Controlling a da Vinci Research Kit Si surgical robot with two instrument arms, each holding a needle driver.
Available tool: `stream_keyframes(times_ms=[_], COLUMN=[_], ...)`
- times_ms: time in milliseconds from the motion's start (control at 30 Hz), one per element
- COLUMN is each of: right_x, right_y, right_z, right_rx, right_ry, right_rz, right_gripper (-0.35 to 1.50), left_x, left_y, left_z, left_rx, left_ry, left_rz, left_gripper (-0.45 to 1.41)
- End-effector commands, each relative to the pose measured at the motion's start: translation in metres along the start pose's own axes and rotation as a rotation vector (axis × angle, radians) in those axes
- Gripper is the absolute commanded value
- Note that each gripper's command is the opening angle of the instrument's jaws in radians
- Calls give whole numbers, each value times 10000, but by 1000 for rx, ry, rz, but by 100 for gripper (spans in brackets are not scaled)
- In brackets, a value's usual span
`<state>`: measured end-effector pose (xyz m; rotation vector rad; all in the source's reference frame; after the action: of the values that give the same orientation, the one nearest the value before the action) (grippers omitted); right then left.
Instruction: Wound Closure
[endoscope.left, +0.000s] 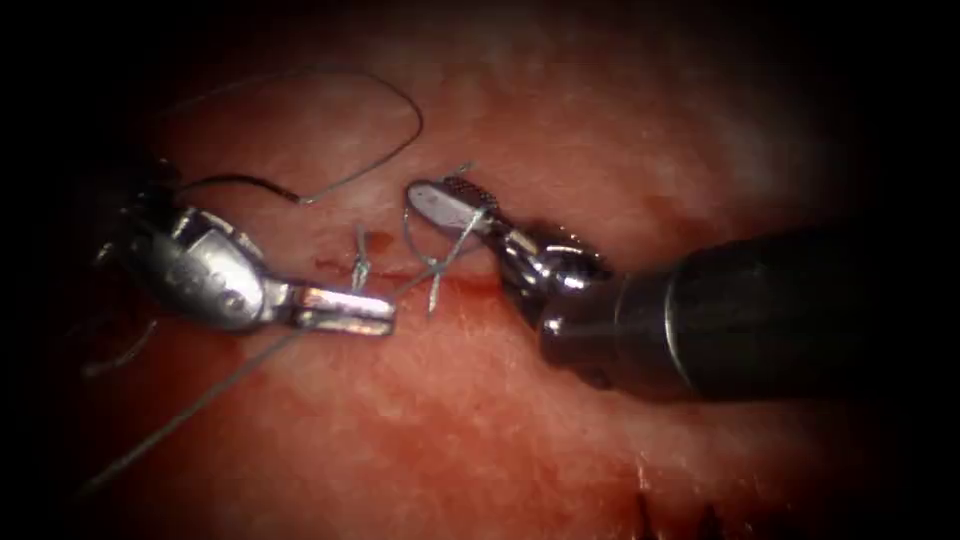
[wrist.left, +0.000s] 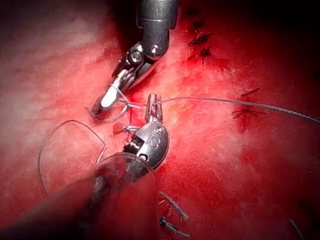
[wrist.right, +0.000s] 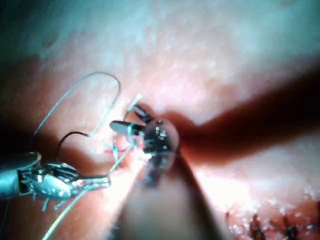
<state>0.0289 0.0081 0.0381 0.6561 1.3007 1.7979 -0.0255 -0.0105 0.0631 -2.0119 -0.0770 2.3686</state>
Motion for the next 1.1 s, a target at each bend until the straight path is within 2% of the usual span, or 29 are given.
stream_keyframes(times_ms=[33, 367, 667, 867, 933, 967, 1000, 1033, 1067, 1100], right_x=[-12, -22, -25, -22, -22, -23, -22, -22, -22, -20], right_y=[3, 3, 17, 18, 18, 18, 17, 17, 16, 15], right_z=[5, 24, 34, 38, 40, 40, 40, 40, 39, 37], right_rx=[-1, 9, -37, -64, -70, -73, -75, -74, -74, -74], right_ry=[-5, -11, -33, -40, -41, -43, -40, -41, -42, -44], right_rz=[23, 61, 44, -6, -12, -18, -18, -17, -16, -15], right_gripper=[83, 76, 69, 52, 41, 29, 9, -3, -25, -35], left_x=[-4, -1, 2, 2, 3, 3, 3, 3, 3, 3], left_y=[11, 14, 16, 16, 16, 16, 17, 17, 17, 17], left_z=[4, 5, 3, 3, 2, 2, 2, 1, 0, 0], left_rx=[-2, -2, -3, -3, -4, -4, -4, -5, -5, -6], left_ry=[0, 0, 0, 1, 1, 1, 1, 2, 2, 2], left_rz=[-5, -5, -7, -7, -7, -7, -7, -7, -7, -7], left_gripper=[-45, -45, -45, -45, -45, -45, -45, -45, -45, -45])
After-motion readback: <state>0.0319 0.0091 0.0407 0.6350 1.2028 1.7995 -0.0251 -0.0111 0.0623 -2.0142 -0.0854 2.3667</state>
